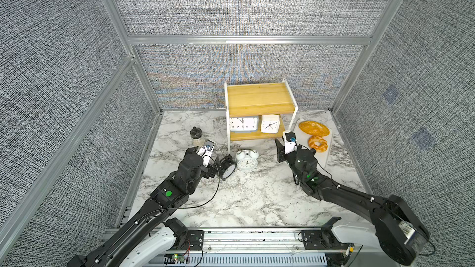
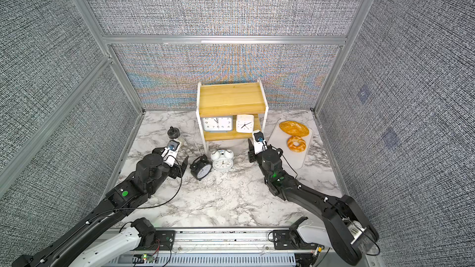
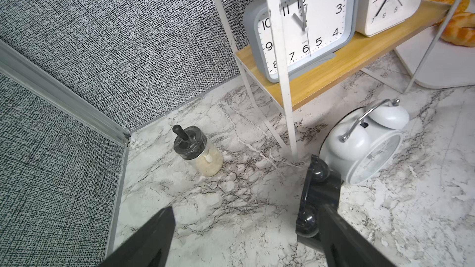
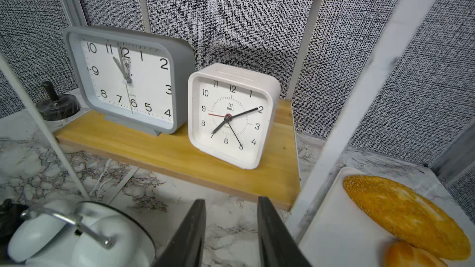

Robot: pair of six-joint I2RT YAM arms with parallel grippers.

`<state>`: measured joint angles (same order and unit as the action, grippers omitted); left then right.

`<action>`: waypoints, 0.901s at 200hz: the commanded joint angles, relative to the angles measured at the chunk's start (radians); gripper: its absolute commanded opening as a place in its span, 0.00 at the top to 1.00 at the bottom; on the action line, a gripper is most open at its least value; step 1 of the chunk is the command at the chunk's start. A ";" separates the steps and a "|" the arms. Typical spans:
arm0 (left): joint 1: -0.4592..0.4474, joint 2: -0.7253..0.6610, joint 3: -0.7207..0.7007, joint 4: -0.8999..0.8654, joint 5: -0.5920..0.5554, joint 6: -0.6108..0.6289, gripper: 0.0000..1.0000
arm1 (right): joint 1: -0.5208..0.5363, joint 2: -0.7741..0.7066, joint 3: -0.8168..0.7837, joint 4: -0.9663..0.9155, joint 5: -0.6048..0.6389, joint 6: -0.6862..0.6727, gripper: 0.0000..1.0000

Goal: Place the alarm clocks on the shelf by style
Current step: Place the alarm on the shelf, then pick up the alarm from the center of the board.

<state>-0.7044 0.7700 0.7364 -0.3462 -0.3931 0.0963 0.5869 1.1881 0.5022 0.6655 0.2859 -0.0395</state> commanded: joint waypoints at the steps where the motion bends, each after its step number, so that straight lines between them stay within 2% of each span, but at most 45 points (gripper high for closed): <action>1: 0.003 0.003 -0.005 0.026 -0.006 -0.012 0.07 | 0.000 -0.114 -0.050 -0.170 0.029 0.036 0.49; 20: 0.002 0.009 -0.008 0.030 -0.012 -0.016 0.07 | -0.001 -0.230 -0.088 -0.275 0.058 0.066 0.35; 36: 0.002 0.017 -0.013 0.039 -0.035 -0.032 0.07 | -0.002 -0.317 -0.111 -0.358 0.076 0.096 0.28; 63: 0.002 0.033 -0.017 0.047 -0.051 -0.069 0.05 | -0.005 -0.420 -0.134 -0.457 0.070 0.113 0.22; 99: 0.029 0.066 0.010 0.002 -0.047 -0.168 0.06 | -0.010 -0.473 -0.156 -0.515 0.075 0.128 0.20; 128: 0.066 0.068 0.013 -0.014 0.028 -0.201 0.07 | -0.036 -0.477 -0.177 -0.524 0.093 0.185 0.19; 163: 0.115 0.074 0.017 -0.034 0.215 -0.174 0.08 | -0.077 -0.477 -0.166 -0.545 0.022 0.198 0.18; 180: 0.142 0.108 0.033 -0.033 0.299 -0.174 0.11 | -0.085 -0.473 -0.158 -0.551 0.009 0.197 0.18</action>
<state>-0.5888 0.8478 0.7475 -0.3687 -0.2577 -0.0792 0.5098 0.7124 0.3298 0.1246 0.3298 0.1429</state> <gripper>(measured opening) 0.920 0.821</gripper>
